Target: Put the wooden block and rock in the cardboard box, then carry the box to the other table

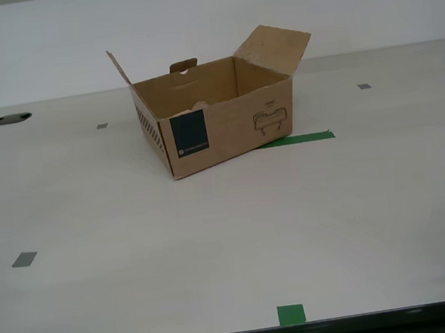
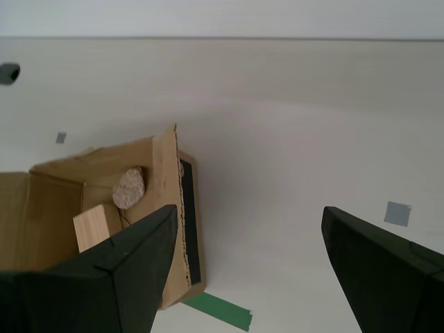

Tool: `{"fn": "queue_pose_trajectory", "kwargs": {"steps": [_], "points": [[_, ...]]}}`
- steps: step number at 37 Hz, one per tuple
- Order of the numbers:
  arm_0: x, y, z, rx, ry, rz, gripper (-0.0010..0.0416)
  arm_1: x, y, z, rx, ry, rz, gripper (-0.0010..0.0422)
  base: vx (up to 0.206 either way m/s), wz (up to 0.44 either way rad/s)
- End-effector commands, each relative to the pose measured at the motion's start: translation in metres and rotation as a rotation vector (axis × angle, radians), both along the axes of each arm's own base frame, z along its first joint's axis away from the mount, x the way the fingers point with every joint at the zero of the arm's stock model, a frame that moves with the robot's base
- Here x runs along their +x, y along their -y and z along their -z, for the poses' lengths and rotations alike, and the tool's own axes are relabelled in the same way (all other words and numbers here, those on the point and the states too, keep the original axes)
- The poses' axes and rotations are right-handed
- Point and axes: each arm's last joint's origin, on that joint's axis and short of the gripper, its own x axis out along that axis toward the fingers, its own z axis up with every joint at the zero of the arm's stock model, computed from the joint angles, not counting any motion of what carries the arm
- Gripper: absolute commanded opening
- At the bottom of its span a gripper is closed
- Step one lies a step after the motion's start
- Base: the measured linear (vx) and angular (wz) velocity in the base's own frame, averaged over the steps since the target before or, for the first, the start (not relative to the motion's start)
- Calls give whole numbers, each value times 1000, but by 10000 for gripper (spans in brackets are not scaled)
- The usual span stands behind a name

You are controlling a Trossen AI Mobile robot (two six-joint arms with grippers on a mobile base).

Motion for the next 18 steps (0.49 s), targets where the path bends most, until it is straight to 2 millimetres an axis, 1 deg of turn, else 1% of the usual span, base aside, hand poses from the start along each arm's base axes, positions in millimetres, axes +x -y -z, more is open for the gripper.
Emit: {"fn": "queue_pose_trajectory", "kwargs": {"steps": [1,5,11,15,18], "points": [[8,-2,9,14,-18,-40,275,-1,0,7,32,-11,-21,375,0,0],[16,-3,20,21,-40,-46,258,-3,1,16,30,-46,-25,375,0,0],[23,-7,36,29,-70,-60,239,-5,0,32,28,-95,-85,375,0,0],[23,-14,38,20,-69,-87,240,-6,-1,39,51,-105,-96,375,0,0],[26,-19,41,16,-35,-105,252,-6,-2,42,62,-109,-104,375,0,0]]}}
